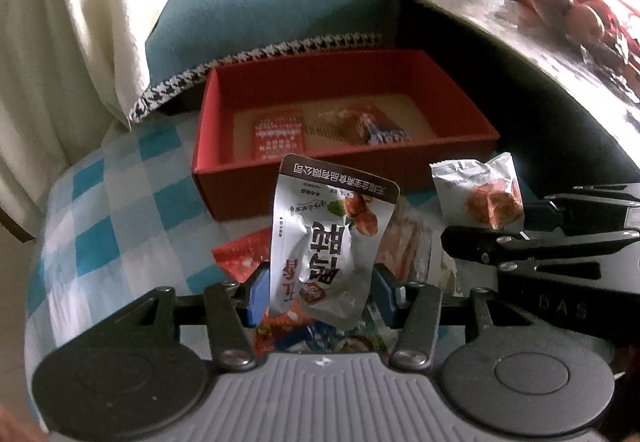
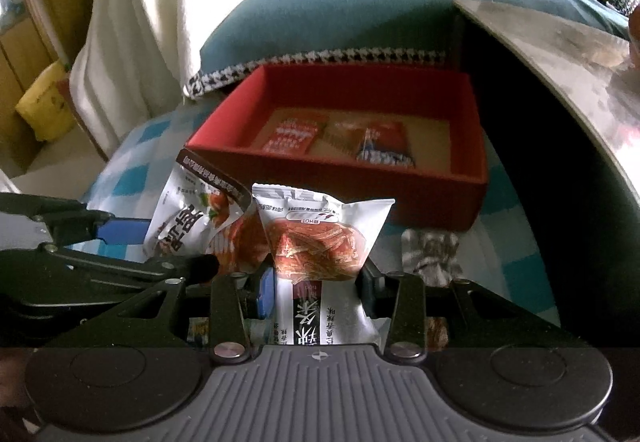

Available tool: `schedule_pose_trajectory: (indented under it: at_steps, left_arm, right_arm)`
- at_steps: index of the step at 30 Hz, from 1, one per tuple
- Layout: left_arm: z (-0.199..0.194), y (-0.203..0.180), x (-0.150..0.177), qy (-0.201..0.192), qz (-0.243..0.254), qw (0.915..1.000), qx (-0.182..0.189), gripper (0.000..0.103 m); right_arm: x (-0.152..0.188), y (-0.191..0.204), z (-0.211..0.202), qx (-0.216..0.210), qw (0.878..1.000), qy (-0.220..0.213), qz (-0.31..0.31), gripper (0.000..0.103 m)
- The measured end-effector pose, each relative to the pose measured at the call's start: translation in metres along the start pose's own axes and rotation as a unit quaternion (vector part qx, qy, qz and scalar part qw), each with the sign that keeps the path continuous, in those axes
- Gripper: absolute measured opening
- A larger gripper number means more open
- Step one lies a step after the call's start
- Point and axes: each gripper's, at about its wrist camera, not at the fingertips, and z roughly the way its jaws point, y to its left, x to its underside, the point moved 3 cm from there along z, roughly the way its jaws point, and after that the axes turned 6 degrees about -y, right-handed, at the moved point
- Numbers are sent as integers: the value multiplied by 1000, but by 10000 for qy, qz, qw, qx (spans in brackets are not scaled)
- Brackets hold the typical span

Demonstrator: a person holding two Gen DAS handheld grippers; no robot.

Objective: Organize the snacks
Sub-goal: 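Lift both held bags and carry them over the red box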

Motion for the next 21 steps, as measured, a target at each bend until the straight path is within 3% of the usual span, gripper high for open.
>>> schedule_pose_trajectory:
  at_steps: [21]
  left_arm:
    - [21, -9, -55, -423, 79, 9987, -265, 46]
  right_arm:
    - [-55, -23, 19, 56, 9992, -394, 51, 48]
